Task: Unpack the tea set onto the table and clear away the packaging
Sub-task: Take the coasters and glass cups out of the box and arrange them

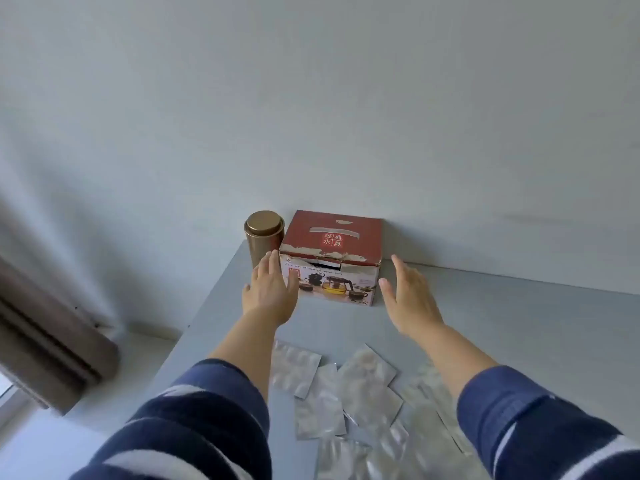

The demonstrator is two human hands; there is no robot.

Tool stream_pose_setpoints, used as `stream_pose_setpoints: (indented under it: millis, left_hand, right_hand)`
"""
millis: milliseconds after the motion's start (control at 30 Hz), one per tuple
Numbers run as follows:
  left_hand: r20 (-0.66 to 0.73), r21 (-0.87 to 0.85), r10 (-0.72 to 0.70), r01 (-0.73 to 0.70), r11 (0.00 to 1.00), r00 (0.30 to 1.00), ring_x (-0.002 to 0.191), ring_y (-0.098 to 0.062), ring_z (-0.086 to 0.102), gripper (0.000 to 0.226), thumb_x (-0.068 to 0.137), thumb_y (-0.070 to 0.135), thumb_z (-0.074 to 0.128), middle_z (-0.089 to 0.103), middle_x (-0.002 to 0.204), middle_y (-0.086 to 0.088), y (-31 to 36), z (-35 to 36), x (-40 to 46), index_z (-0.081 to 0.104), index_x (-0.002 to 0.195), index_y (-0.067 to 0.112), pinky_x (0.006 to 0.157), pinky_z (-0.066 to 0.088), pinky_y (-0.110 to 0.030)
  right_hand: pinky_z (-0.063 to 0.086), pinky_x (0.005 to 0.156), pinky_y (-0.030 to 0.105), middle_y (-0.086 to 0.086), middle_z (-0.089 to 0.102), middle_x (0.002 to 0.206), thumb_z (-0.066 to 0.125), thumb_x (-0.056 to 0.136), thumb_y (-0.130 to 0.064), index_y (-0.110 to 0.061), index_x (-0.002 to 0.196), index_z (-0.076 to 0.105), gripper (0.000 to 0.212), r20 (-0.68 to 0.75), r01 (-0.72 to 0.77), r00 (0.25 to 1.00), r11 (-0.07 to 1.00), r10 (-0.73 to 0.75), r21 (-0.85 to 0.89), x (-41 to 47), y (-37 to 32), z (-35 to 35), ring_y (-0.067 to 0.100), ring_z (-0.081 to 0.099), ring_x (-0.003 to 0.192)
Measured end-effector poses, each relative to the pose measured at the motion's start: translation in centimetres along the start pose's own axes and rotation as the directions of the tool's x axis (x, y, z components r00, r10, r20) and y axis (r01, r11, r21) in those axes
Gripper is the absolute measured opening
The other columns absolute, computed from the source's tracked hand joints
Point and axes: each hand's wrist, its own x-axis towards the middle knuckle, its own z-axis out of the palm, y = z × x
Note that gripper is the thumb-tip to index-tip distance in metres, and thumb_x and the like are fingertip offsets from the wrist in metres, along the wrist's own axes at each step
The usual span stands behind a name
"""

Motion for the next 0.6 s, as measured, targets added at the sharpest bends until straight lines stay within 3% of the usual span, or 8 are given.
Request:
stream_pose_setpoints:
  millis: [100,200,300,367,467,600]
  left_hand:
    - [0.077,-0.105,-0.120,0.127,0.986,0.990,0.139,-0.026,0.033,0.058,0.100,0.043,0.026,0.027,0.156,-0.004,-1.3,0.8,3.3,0.015,0.152,0.018,0.106,0.037,-0.050]
    - [0.116,-0.216,-0.153,0.175,0.961,0.981,0.120,-0.032,0.051,0.050,0.099,0.042,0.024,0.050,0.138,-0.010,-1.7,1.7,5.9,0.033,0.143,0.019,0.097,0.044,-0.046]
    - [0.094,-0.327,-0.152,0.175,0.929,0.984,0.101,-0.031,0.057,0.043,0.099,0.038,0.025,0.060,0.119,-0.010,-0.9,2.6,7.3,0.043,0.132,0.018,0.080,0.046,-0.039]
    - [0.053,-0.322,-0.165,0.174,0.931,0.985,0.098,-0.032,0.058,0.041,0.099,0.038,0.025,0.062,0.116,-0.011,-0.5,3.2,7.6,0.044,0.130,0.017,0.075,0.045,-0.037]
    - [0.002,-0.240,-0.171,0.167,0.956,0.985,0.097,-0.033,0.060,0.041,0.100,0.040,0.023,0.063,0.115,-0.010,-0.3,3.8,7.0,0.044,0.129,0.019,0.071,0.043,-0.037]
    - [-0.067,-0.150,-0.128,0.117,0.982,0.989,0.097,-0.033,0.063,0.048,0.097,0.048,0.027,0.065,0.116,-0.007,-0.4,4.2,4.9,0.042,0.132,0.019,0.069,0.044,-0.035]
  right_hand:
    - [0.032,0.108,0.039,0.011,0.033,0.153,0.028,0.100,-0.040,-0.015,0.150,0.020,0.056,0.063,-0.236,0.972,0.932,0.227,0.275,2.8,-0.9,1.5,0.030,0.034,0.139]
    - [0.034,0.105,0.037,0.011,0.036,0.152,0.028,0.101,-0.039,-0.016,0.150,0.022,0.055,0.097,-0.330,0.943,0.850,0.319,0.411,5.2,-2.1,2.1,0.031,0.038,0.136]
    - [0.037,0.091,0.030,0.006,0.040,0.150,0.031,0.101,-0.032,-0.021,0.150,0.023,0.051,0.063,-0.313,0.945,0.828,0.321,0.465,6.8,-2.7,2.8,0.028,0.045,0.129]
    - [0.037,0.086,0.026,0.004,0.040,0.150,0.031,0.100,-0.026,-0.023,0.149,0.026,0.049,0.034,-0.297,0.945,0.812,0.325,0.503,7.2,-2.9,3.3,0.025,0.048,0.126]
    - [0.040,0.091,0.029,0.001,0.040,0.150,0.028,0.101,-0.022,-0.023,0.149,0.027,0.048,-0.007,-0.302,0.935,0.808,0.354,0.507,6.9,-3.3,3.6,0.025,0.048,0.128]
    - [0.048,0.092,0.037,0.001,0.052,0.141,0.026,0.101,-0.025,-0.027,0.147,0.029,0.047,-0.087,-0.330,0.914,0.850,0.397,0.410,5.1,-3.1,3.9,0.028,0.057,0.115]
